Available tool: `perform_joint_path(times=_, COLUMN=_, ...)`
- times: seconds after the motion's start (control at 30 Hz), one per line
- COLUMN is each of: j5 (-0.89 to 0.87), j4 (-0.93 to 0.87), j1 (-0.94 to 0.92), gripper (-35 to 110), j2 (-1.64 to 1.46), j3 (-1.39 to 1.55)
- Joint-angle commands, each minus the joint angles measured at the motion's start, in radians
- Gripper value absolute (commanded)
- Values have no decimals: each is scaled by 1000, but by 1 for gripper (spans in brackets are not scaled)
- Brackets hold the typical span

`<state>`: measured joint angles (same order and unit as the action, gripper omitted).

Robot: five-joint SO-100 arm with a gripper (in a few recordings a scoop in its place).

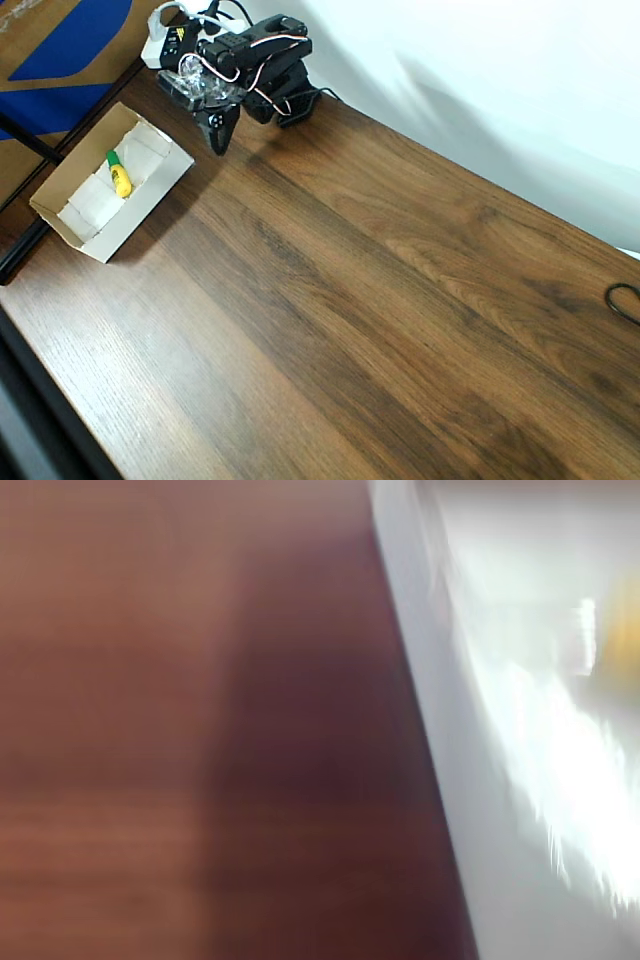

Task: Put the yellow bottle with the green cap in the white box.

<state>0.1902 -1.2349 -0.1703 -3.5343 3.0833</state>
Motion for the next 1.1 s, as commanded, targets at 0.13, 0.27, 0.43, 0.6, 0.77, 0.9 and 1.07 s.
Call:
perform_joint_path(times=0.13, j5=20, j4=-81, j1=-26, gripper=0, j2=-35, j3=58)
perform_joint_path(times=0.27, j5=38, j4=-127, j1=-18, gripper=0, j2=-35, j3=49)
perform_joint_path(times=0.43, j5=95, j4=-219, j1=121, gripper=0, j2=-35, j3=29)
perform_joint_path(times=0.6, j5=72, j4=-224, j1=179, gripper=0, j2=-32, j3=28)
perform_joint_path(times=0.77, j5=52, j4=-225, j1=175, gripper=0, j2=-32, j3=26)
perform_joint_path(times=0.9, j5=51, j4=-225, j1=175, gripper=0, j2=-32, j3=26)
perform_joint_path(times=1.07, j5=49, j4=-225, j1=175, gripper=0, j2=-32, j3=26)
